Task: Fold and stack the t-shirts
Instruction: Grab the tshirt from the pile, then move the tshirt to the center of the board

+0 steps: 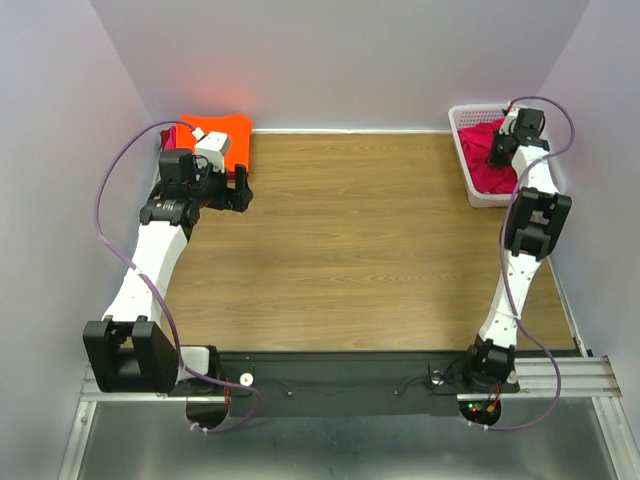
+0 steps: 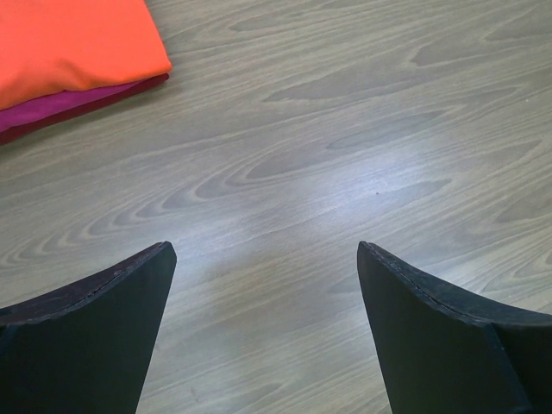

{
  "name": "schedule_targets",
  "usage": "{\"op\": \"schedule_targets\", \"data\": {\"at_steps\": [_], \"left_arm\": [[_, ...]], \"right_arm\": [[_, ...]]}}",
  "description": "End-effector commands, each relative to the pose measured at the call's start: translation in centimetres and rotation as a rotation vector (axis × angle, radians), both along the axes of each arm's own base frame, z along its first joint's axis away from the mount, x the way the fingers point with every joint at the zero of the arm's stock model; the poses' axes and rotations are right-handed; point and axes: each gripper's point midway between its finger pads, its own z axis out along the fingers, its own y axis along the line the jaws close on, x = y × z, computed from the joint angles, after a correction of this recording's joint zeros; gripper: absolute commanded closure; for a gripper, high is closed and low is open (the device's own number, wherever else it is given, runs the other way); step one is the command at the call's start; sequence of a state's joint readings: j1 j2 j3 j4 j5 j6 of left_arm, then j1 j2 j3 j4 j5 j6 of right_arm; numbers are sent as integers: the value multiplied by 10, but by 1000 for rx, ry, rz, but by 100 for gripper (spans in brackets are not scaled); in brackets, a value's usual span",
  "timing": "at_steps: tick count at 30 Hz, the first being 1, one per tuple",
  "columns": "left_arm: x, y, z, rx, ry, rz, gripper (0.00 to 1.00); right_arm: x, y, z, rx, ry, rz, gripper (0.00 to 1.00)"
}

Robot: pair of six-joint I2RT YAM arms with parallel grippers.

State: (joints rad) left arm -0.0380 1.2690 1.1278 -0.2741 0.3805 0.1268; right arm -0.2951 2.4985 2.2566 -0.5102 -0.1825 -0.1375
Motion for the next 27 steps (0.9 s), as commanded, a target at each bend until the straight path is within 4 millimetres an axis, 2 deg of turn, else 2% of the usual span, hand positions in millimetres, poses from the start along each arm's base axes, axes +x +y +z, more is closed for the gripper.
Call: {"op": "schedule_targets", "data": {"at_steps": [1,2,3,5,6,19,22,24,27], "left_arm": [[5,0,17,9,-59,-10,1],[6,0,17,6,-58,-12,1],[5,0,17,6,-60,-12,1],[6,-1,18,1,-62,-15,1],[6,-2,16,-2,-60,-17,1],[7,-5,18,-28,-66,-20,1],[8,-6,19,-32,-68,-21,1],[7,-5,21,-35,-70,-20,1],[5,-5,27,-43,-85,-34,1]], "right_arm": [[15,-11,139,-74,-278,-20,99],[13,-11,159,-74,-313,-19,99],[10,-9,190,-85,-372,-22,99],[5,-8,223,-97,-436,-27,99],[0,-7,252,-110,-493,-34,99],[-45,10,414,-138,-851,-55,99],[-58,20,443,-139,-915,-28,100],[-71,32,467,-105,-967,3,99],[-89,56,490,-64,-1012,100,99]]}}
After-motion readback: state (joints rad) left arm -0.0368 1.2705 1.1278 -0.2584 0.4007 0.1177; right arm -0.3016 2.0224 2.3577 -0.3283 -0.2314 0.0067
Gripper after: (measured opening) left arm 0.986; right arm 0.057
